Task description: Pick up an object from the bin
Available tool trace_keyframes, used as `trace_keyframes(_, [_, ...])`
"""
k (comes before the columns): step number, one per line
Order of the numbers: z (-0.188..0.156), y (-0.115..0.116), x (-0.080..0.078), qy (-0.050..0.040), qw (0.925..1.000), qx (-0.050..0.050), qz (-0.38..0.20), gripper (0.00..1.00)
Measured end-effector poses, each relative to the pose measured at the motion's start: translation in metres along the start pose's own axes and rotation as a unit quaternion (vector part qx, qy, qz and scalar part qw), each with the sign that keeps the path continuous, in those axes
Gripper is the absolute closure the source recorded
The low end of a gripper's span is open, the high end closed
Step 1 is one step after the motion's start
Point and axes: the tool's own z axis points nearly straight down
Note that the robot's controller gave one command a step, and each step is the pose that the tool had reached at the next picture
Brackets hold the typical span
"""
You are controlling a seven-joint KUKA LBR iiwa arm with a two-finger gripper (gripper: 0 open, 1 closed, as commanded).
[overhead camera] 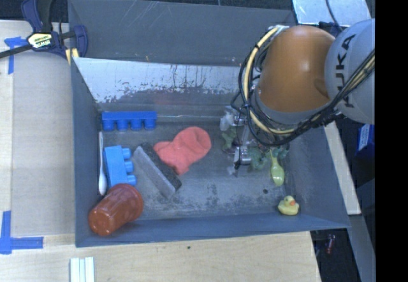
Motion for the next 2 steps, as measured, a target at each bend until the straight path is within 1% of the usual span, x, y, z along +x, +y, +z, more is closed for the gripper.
trace_keyframes(1, [-0.003, 0.0, -0.002, -0.0035, 1.0, 0.0, 0.0, 0.0])
trace_keyframes(2, [0.053, 0.091, -0.073, -0.005, 0.9949, 0.0, -0.1, 1.0])
